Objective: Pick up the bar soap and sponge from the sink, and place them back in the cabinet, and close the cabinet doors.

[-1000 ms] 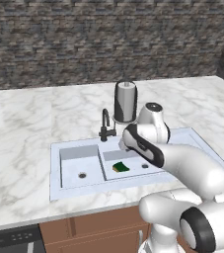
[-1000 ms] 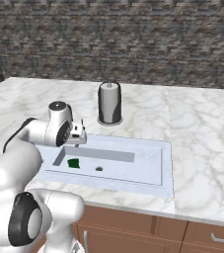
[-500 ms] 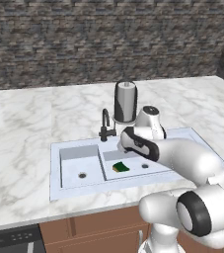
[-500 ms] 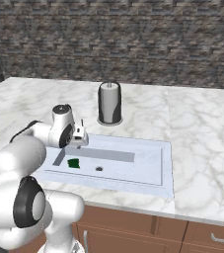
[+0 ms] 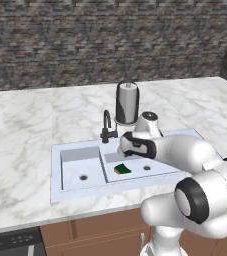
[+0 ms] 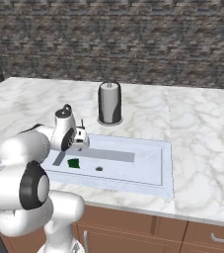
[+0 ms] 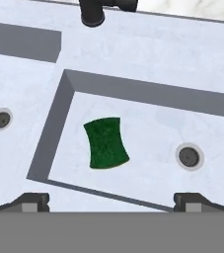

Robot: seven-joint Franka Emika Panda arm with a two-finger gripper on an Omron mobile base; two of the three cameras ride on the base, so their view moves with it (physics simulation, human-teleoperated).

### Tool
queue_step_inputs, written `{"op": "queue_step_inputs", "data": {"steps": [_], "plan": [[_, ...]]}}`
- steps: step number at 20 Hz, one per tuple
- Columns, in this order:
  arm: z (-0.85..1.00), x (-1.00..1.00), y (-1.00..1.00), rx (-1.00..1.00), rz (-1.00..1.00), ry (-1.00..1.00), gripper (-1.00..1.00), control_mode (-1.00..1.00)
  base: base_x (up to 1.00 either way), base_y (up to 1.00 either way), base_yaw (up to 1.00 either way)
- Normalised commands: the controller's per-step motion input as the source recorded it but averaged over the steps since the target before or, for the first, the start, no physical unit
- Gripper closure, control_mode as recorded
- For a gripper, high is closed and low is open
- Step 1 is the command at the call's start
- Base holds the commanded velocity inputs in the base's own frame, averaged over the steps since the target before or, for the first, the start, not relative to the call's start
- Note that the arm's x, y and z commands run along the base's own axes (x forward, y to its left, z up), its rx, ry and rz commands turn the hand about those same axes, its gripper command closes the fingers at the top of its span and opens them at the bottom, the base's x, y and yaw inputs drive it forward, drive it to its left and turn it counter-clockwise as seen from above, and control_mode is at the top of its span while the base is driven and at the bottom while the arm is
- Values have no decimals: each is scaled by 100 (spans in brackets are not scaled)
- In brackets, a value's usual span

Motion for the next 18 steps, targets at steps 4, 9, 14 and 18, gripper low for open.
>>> {"op": "queue_step_inputs", "data": {"steps": [4,9,14,18], "plan": [[-26,13,6,0,1,0,-100,-100,0,0,0],[-26,15,6,0,1,0,-100,-100,0,0,0],[-22,21,5,0,1,0,-100,-100,0,0,0],[-11,8,2,0,1,4,-100,-100,0,0,0]]}}
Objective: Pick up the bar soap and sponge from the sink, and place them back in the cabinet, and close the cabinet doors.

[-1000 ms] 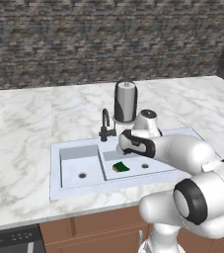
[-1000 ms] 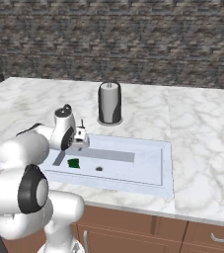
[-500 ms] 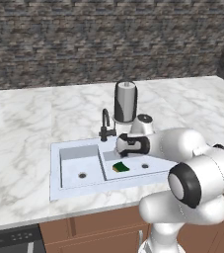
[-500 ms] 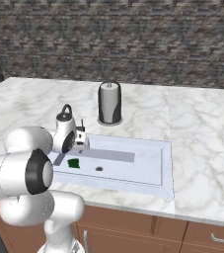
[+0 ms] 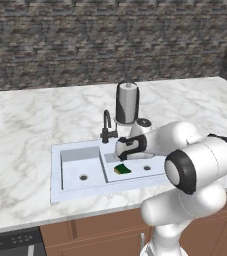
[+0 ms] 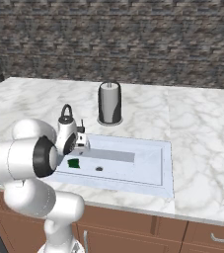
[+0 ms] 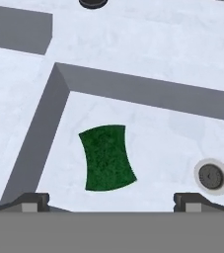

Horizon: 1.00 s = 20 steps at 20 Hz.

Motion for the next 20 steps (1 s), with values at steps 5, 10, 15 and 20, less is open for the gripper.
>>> {"op": "queue_step_inputs", "data": {"steps": [5,10,15,20], "plan": [[-10,0,2,0,0,7,-100,-100,0,0,0],[-11,0,1,0,0,7,-100,-100,0,0,0],[-14,10,2,0,0,3,-100,-100,0,0,0],[-16,13,0,0,0,1,-100,-100,0,0,0]]}}
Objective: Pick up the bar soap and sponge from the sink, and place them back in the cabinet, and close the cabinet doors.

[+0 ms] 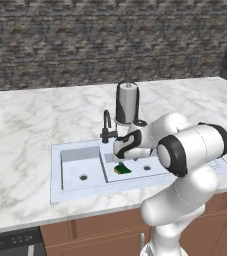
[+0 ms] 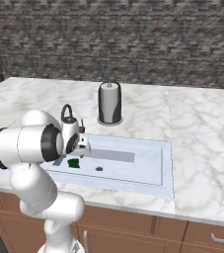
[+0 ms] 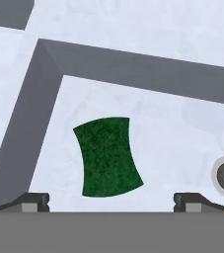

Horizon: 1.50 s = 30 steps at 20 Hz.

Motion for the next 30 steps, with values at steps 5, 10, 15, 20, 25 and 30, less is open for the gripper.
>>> {"op": "queue_step_inputs", "data": {"steps": [5,10,15,20,25,30], "plan": [[-19,8,0,0,0,0,-100,-100,0,0,0],[-20,0,1,0,1,0,-100,-100,0,0,0],[-17,0,1,0,1,0,-100,-100,0,0,0],[-11,5,1,0,1,2,-100,-100,0,0,0],[-10,5,6,0,0,4,-100,-100,0,0,0],[-5,3,10,0,0,6,-100,-100,0,0,0]]}}
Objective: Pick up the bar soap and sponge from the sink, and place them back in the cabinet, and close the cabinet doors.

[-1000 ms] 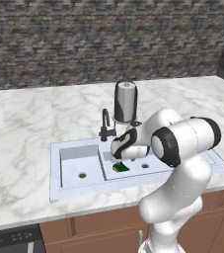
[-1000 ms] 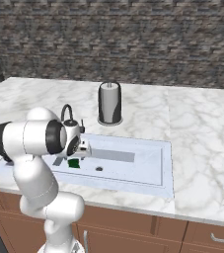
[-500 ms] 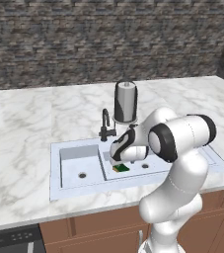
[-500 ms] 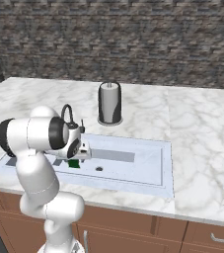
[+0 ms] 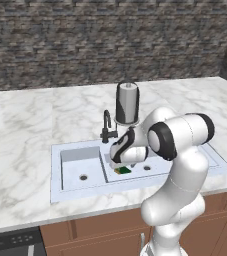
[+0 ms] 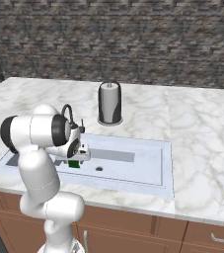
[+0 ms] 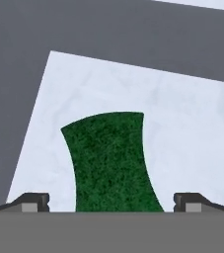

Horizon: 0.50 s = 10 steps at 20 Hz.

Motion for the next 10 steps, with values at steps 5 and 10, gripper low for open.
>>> {"op": "queue_step_inputs", "data": {"steps": [5,10], "plan": [[-11,5,2,0,1,3,-100,-100,0,0,0],[-10,20,0,0,1,0,-100,-100,0,0,0]]}}
